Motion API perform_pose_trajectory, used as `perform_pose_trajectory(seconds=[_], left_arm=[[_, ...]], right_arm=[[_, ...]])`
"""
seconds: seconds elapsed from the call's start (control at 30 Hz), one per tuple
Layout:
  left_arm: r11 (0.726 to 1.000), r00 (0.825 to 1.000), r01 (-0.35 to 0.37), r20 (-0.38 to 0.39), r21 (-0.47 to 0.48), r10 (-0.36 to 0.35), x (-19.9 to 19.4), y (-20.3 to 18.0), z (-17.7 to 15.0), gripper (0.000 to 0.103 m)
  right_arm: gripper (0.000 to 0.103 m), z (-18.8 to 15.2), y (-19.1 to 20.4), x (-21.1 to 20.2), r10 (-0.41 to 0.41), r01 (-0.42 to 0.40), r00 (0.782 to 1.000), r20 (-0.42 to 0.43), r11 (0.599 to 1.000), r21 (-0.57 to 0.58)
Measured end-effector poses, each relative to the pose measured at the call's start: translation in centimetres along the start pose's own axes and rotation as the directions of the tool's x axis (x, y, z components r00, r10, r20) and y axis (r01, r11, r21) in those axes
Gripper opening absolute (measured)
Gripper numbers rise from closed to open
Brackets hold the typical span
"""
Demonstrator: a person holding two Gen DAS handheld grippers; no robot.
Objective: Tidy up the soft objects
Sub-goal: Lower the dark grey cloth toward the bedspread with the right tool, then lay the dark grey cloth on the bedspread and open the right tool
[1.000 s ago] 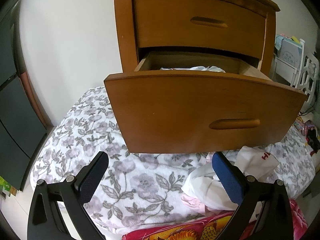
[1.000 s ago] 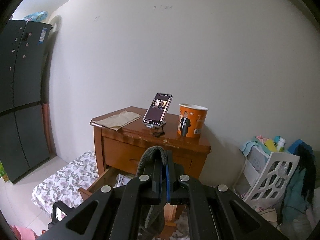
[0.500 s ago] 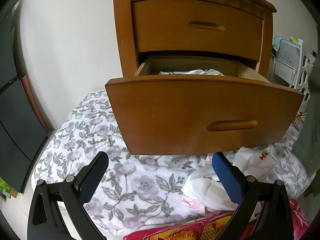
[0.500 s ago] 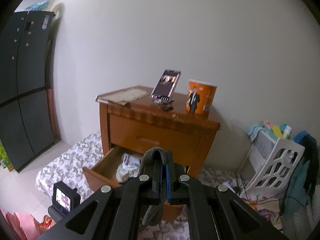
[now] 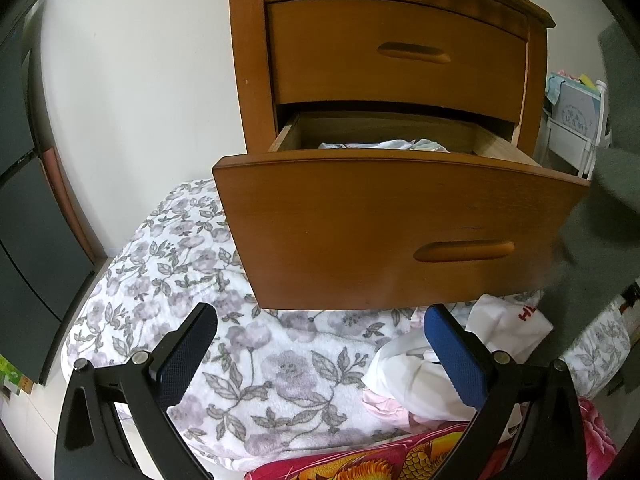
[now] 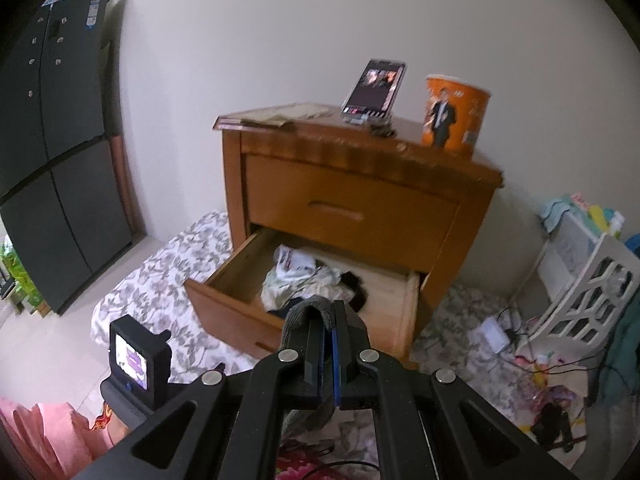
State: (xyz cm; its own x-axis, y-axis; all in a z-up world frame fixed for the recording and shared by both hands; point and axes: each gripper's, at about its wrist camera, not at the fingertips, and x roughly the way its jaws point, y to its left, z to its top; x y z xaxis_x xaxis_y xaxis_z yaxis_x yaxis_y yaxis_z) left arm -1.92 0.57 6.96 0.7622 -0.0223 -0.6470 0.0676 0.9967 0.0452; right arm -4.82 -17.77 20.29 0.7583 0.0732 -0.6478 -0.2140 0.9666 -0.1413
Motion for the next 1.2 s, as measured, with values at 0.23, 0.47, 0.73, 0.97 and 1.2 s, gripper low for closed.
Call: perform_pose_trajectory(seconds=[0.23,0.47,0.73,0.97,1.2], left_arm=[[1.0,1.0,0.001,-0.001,-0.005,-0.001,0.1,0.0,0.0,0.103],[1.0,1.0,0.003,-0.002,-0.009,-0.003,0.1,0.2,0.1,0.103],[1.0,1.0,0.005,-0.012,-0.014,-0.006,0.2,0.2,0.0,0.103],[1.0,1.0,0.007,-0.019,-0.018,-0.007,0.3,0.3,0.0,0.103],[1.0,0.999,0.012,-0.031,-0.025,-0.012,0.6,0.4,-0.1,0.103]], right_arm=[[0.003,-1.0,1.9,3.4,0.064,-0.065,0.995,-0.072,0.998,-0.009],[0.003,-5.1,3.5,9.4,0.095,-0.101,0.965,-0.246,0.995,-0.013],[0.003,-11.3,2.7,16.5,0.127,-0.094,0.891,-0.435,0.991,0.098],[0.003,-13.8,1.8,19.6,0.122,-0.066,0.853,-0.508,0.99,0.126],[0.003,-15.3,1.0,21.9,0.107,-0.03,0.826,-0.554,0.989,0.147]])
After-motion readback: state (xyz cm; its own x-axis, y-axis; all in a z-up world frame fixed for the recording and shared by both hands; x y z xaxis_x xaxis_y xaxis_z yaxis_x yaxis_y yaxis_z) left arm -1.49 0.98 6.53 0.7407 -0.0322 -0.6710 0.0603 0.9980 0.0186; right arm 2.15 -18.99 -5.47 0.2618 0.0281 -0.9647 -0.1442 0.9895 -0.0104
